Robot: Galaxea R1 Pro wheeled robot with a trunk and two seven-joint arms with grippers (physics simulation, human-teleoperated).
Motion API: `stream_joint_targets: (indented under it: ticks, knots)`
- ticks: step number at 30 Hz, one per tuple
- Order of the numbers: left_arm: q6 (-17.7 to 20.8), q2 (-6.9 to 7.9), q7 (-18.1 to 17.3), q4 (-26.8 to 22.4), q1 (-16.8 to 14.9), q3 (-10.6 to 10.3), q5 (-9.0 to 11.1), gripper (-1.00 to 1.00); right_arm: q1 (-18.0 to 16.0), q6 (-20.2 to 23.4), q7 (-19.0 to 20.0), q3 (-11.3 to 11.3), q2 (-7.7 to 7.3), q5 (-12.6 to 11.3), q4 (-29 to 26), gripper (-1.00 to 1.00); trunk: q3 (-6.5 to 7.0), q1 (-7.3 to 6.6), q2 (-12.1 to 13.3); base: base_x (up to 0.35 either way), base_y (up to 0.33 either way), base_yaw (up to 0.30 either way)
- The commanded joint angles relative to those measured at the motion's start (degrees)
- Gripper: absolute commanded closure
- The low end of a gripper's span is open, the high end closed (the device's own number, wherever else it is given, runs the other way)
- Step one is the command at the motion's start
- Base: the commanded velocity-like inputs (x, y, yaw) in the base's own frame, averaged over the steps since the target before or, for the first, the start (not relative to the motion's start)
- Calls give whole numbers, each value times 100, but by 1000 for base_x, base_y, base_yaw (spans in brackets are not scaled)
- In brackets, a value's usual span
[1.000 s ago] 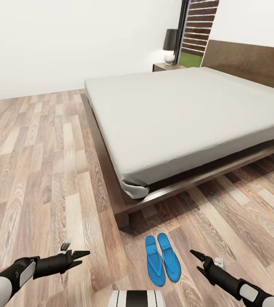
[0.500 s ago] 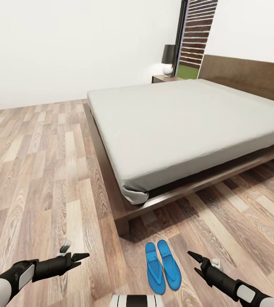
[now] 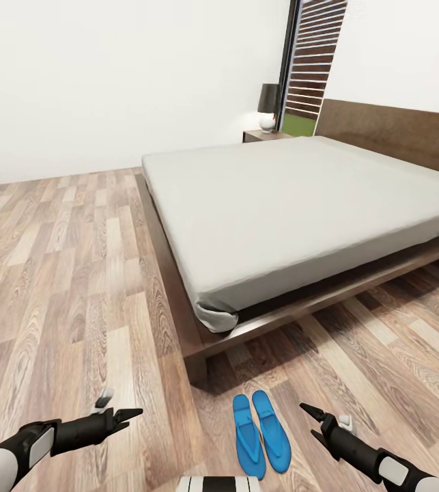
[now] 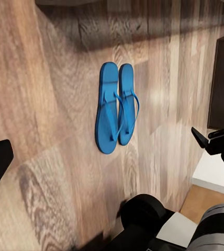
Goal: In the bedroom, move the book from the bed onto either nightstand, and place the two sandals side by side next to the bed.
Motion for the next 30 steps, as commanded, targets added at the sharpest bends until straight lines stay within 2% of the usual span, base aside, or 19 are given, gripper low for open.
stream_joint_targets:
  ticks: [1,8,30]
  knots:
    - [58,-4,-16,0,-2,0,17,-100,-8,50,9,-46,-3,-7,19,-100,-4,-1,-2,0,0,0]
    - [51,-37,-15,4,-2,1,18,-100,-7,69,-7,-41,6,-11,20,-100,-4,-1,-2,0,0,0]
    - [59,-40,-28,5,-1,4,19,-100,-7,81,-11,-38,41,-14,11,-100,483,-58,27,0,0,0]
